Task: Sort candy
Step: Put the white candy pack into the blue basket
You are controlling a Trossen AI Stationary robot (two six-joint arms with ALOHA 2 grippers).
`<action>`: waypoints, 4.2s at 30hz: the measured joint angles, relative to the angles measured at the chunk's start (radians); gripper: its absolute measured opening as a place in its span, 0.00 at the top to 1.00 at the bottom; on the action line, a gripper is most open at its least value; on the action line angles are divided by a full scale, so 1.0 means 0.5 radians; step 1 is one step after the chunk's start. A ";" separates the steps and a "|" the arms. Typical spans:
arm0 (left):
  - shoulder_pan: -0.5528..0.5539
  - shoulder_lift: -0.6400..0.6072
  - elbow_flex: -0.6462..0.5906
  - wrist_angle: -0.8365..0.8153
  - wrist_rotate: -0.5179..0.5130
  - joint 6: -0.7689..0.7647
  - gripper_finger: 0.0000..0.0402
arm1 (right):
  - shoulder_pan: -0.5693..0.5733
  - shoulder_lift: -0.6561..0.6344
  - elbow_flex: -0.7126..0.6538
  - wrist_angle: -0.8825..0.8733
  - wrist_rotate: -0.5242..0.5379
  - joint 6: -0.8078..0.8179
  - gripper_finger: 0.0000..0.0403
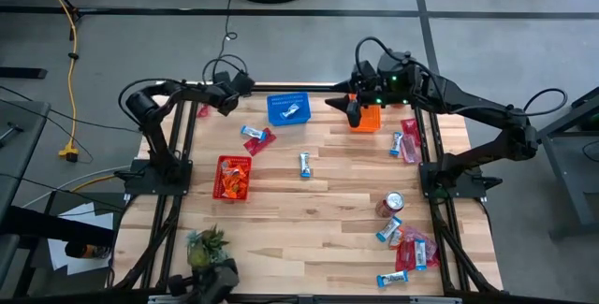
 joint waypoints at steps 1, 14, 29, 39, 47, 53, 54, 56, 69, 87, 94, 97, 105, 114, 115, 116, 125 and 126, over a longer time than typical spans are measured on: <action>0.025 0.007 0.002 -0.013 0.023 0.002 1.00 | 0.000 0.000 0.000 -0.015 0.001 0.001 0.42; 0.059 -0.042 0.035 -0.166 0.305 0.025 1.00 | -0.018 0.000 0.000 -0.046 0.001 -0.015 0.42; -0.070 -0.042 0.096 -0.508 0.620 -0.112 1.00 | -0.043 0.000 0.000 -0.052 0.002 -0.014 0.42; -0.560 -0.046 0.101 -0.746 0.746 -0.108 1.00 | -0.043 0.000 0.000 -0.052 0.002 -0.060 0.42; -0.968 -0.089 0.091 -1.051 0.687 -0.101 1.00 | -0.043 0.000 0.000 -0.051 0.003 -0.060 0.42; -0.969 -0.416 0.084 -1.132 0.752 -0.039 1.00 | -0.043 0.000 0.000 -0.051 0.020 -0.052 0.42; -0.965 -0.495 0.087 -1.134 0.748 0.008 1.00 | -0.043 0.000 0.000 -0.050 0.021 -0.052 0.42; -0.953 -0.634 0.082 -1.166 0.764 0.156 1.00 | -0.043 0.000 0.000 -0.051 0.021 -0.035 0.42; -0.812 -1.041 0.074 -1.449 1.136 0.776 0.85 | -0.038 0.000 0.000 -0.052 0.021 0.054 0.42; -0.322 -0.882 -0.229 -1.408 1.560 1.255 0.33 | -0.039 0.017 0.000 -0.084 0.023 0.044 0.42; -0.295 -0.573 -0.228 -1.272 1.525 1.263 0.33 | -0.039 0.038 0.003 -0.070 0.024 0.094 0.42; -0.315 -0.479 -0.216 -1.266 1.470 1.252 0.36 | -0.039 0.043 0.003 -0.085 0.024 0.106 0.42; -0.397 -0.504 -0.147 -1.277 1.375 1.340 0.88 | -0.038 0.043 0.002 -0.082 0.024 0.127 0.42; -0.382 -1.045 0.158 -1.091 1.549 1.331 0.99 | -0.038 0.043 0.002 -0.056 0.024 0.119 0.42; -0.382 -1.107 0.196 -1.014 1.636 1.310 0.99 | -0.038 0.043 0.002 -0.045 0.024 0.109 0.42; -0.382 -1.164 0.226 -0.925 1.721 1.280 0.99 | -0.038 0.043 0.002 -0.030 0.024 0.107 0.42; -0.496 -1.224 0.280 0.267 1.815 1.008 1.00 | -0.040 0.043 0.002 0.012 0.074 0.053 0.42; -0.511 -1.197 0.280 0.367 1.772 1.003 1.00 | -0.040 0.043 0.002 0.012 0.075 0.053 0.42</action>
